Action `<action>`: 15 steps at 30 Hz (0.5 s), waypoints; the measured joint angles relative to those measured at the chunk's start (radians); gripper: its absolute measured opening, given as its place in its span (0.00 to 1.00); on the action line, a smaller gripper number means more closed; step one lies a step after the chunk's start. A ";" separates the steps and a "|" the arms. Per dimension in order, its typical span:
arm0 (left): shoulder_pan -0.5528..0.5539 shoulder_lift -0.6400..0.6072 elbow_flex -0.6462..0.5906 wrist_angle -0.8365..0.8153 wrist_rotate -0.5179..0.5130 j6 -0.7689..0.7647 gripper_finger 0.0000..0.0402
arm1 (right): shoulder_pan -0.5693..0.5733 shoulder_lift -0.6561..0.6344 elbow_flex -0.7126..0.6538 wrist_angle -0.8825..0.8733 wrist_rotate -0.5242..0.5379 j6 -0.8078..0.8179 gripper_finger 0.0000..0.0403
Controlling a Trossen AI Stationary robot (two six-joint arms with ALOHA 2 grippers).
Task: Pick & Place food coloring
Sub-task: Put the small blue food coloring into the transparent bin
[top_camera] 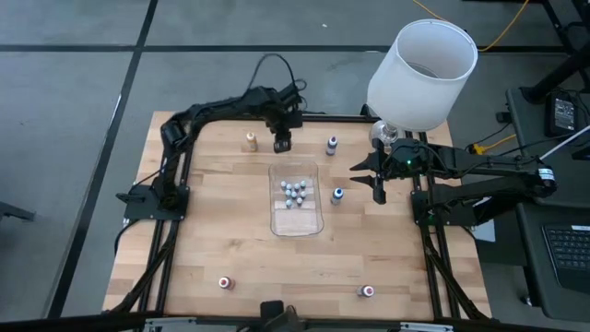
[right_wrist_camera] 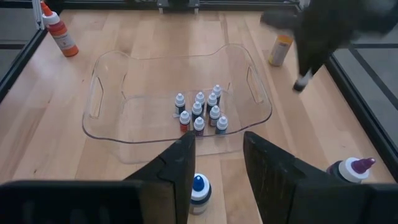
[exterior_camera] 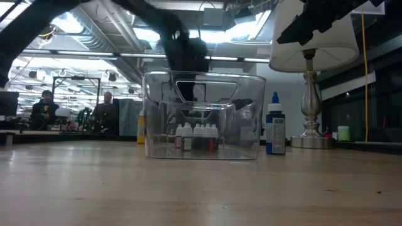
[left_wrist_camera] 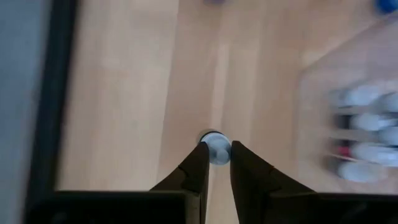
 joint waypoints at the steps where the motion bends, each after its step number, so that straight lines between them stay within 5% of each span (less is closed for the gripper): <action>1: -0.004 -0.021 0.028 -0.029 -0.004 0.000 0.11 | 0.000 0.000 0.000 0.000 0.000 0.000 0.34; 7: -0.043 -0.190 0.175 -0.253 0.009 -0.037 0.11 | 0.000 0.000 0.000 0.000 0.000 0.000 0.34; 15: -0.106 -0.408 0.182 -0.362 -0.009 -0.093 0.10 | 0.000 0.000 0.000 0.000 0.000 0.000 0.34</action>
